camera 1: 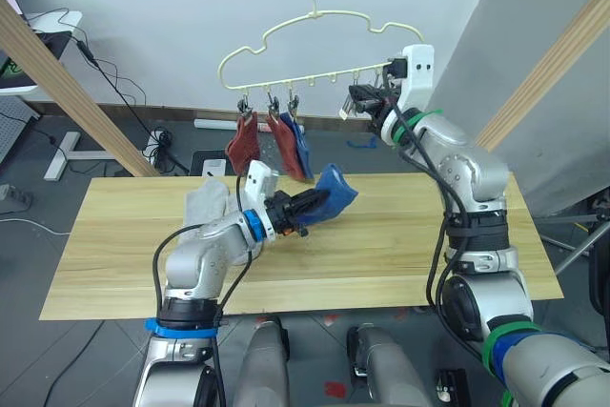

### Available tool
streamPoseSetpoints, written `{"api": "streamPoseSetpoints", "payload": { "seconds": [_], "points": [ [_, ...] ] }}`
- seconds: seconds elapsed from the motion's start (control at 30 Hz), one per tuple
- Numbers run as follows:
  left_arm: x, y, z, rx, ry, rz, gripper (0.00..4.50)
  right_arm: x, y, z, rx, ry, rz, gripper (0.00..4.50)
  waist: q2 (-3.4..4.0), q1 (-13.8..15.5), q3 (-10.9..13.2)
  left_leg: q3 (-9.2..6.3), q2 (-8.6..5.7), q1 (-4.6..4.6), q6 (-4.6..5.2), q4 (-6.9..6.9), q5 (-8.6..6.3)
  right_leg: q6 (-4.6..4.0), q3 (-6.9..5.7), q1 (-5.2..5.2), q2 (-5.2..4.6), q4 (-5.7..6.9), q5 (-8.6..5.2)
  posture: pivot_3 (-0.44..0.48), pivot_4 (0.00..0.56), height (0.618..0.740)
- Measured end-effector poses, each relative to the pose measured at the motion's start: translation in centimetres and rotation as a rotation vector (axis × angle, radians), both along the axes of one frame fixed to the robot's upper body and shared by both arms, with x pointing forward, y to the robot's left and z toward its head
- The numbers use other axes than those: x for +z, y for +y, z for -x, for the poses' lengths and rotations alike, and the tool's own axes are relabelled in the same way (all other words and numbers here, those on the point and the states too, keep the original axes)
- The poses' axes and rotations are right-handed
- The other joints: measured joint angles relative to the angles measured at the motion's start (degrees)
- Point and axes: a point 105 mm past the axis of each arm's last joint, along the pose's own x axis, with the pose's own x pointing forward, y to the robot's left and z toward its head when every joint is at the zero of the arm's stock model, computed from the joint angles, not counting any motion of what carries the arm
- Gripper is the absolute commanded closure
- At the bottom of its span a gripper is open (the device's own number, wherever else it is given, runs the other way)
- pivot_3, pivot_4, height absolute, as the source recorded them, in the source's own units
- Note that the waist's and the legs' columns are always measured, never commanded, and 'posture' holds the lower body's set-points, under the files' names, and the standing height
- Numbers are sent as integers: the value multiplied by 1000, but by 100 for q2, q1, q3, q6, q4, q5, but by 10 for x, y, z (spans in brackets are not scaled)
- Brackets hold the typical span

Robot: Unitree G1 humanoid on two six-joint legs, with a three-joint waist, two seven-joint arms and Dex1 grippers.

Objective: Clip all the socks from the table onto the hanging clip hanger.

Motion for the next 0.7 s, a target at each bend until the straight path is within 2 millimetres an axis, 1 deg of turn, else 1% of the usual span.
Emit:
{"api": "streamPoseSetpoints", "payload": {
  "seconds": [0.13, 0.2, 0.3, 0.4, 0.53, 0.7],
  "points": [
    [18, 1, -3, -12, -51, 5, 4441, 2, -1, 7, 102, 138, -94, 4500, 0, 1, 0, 0, 1, 0, 0, -1, 0, -1, 0, -1, 0, 0, 0, 20, 276, 740],
    [27, 1, -6, -12, -87, -1, 4441, 4, -1, 13, 167, 223, -143, 4500, 1, 1, 0, 0, 1, -1, 0, -3, 0, -1, -1, -1, 0, -2, 0, 20, 277, 740],
    [35, -1, -9, -8, -120, 0, 4441, 4, -1, 19, 210, 291, -181, 4500, 1, -2, 0, 2, 1, -2, 1, -4, 0, -1, 2, -2, 1, -8, 0, 19, 277, 740],
    [37, -1, -13, 7, -130, 3, 4441, 7, -2, 21, 215, 320, -197, 4500, 1, -5, 0, 4, 1, -4, 1, -5, -1, -1, 3, -3, 2, -16, 0, 16, 277, 740],
    [36, -6, -12, -5, -133, -3, 4441, 6, 1, 22, 229, 358, -227, 4500, 1, -7, 0, 5, 1, -11, 3, -11, -2, -1, 3, -3, 2, -33, 0, 11, 279, 740],
    [33, -4, -15, 2, -121, -4, 4441, 6, 1, 23, 229, 382, -261, 4500, 1, -3, 0, 4, 1, -19, 9, -13, -6, 0, 0, -4, 2, -46, 0, 11, 279, 740]
  ]
}}
